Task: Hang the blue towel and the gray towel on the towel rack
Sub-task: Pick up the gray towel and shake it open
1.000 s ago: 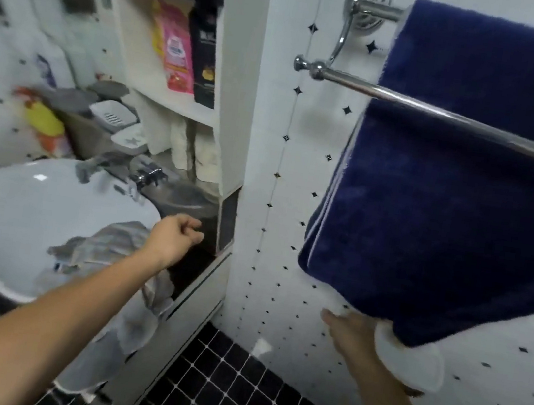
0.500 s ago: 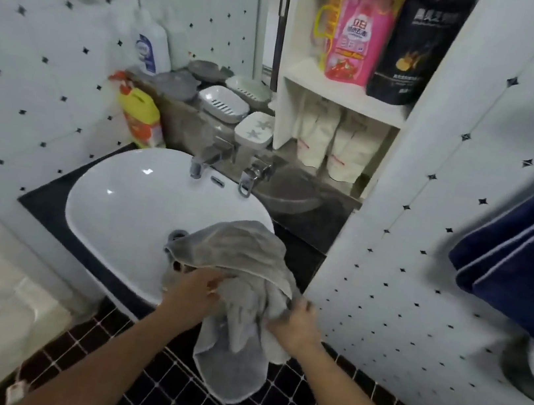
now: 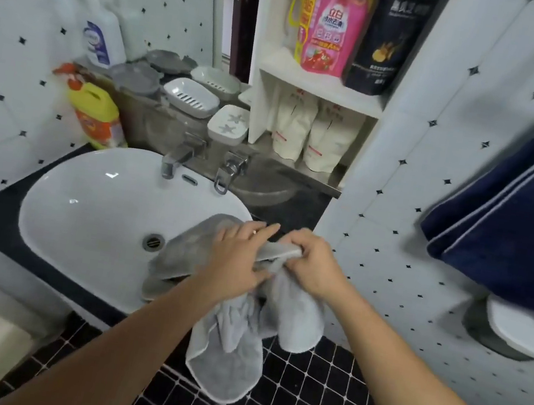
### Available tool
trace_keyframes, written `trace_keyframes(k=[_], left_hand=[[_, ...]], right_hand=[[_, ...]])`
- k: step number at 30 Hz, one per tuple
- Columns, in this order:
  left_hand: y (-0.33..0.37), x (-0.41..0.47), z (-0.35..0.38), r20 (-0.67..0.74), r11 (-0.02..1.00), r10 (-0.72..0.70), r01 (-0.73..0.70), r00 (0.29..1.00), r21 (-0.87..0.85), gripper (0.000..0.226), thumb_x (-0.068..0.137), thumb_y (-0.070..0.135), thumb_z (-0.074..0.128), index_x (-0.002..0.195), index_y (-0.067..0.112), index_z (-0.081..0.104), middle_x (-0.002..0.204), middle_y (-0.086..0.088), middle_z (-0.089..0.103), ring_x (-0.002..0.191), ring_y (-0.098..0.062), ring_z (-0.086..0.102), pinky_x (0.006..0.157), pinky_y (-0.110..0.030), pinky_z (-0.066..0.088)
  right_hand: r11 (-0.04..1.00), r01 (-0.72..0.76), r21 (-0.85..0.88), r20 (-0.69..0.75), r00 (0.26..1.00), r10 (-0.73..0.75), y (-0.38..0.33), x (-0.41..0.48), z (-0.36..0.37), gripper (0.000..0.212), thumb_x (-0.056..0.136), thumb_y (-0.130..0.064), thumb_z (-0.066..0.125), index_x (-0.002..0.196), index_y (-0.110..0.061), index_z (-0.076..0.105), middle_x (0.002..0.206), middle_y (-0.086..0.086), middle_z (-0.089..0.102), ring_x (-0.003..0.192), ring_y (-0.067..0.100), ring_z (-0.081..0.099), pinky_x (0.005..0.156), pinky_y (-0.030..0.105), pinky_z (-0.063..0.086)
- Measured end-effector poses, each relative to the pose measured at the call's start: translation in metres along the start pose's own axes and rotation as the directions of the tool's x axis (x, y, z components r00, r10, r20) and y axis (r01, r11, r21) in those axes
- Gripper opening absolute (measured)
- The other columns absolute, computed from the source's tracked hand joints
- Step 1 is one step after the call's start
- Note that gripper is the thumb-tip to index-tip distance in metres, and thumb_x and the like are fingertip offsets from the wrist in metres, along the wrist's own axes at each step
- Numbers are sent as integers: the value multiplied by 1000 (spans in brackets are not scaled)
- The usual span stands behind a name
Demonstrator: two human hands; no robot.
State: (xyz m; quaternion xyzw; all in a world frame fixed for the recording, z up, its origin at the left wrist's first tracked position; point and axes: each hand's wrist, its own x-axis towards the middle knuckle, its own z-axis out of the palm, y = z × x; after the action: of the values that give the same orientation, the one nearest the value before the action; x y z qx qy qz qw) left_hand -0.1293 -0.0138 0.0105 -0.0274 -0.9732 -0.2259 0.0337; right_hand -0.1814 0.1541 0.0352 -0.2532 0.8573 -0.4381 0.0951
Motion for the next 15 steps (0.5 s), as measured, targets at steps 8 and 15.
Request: trace_keyframes(k=[8, 15], left_hand=[[137, 68, -70, -105, 684, -147, 24, 984, -729, 13, 88, 15, 63, 98, 17, 72, 103, -10, 74, 101, -29, 67, 90, -46, 53], [243, 81, -101, 103, 71, -214, 121, 971, -990, 26, 86, 27, 68, 98, 3, 70, 91, -18, 76, 87, -30, 74, 82, -44, 59]], right_hand=[[977, -119, 177, -465, 865, 189, -32, -52, -133, 62, 73, -29, 81, 126, -38, 49, 111, -12, 52, 95, -4, 54, 76, 15, 41], [800, -185, 570, -159, 931, 328, 11, -110, -176, 80, 75, -31, 83, 144, -28, 43, 137, -3, 57, 122, 14, 57, 94, 28, 50]])
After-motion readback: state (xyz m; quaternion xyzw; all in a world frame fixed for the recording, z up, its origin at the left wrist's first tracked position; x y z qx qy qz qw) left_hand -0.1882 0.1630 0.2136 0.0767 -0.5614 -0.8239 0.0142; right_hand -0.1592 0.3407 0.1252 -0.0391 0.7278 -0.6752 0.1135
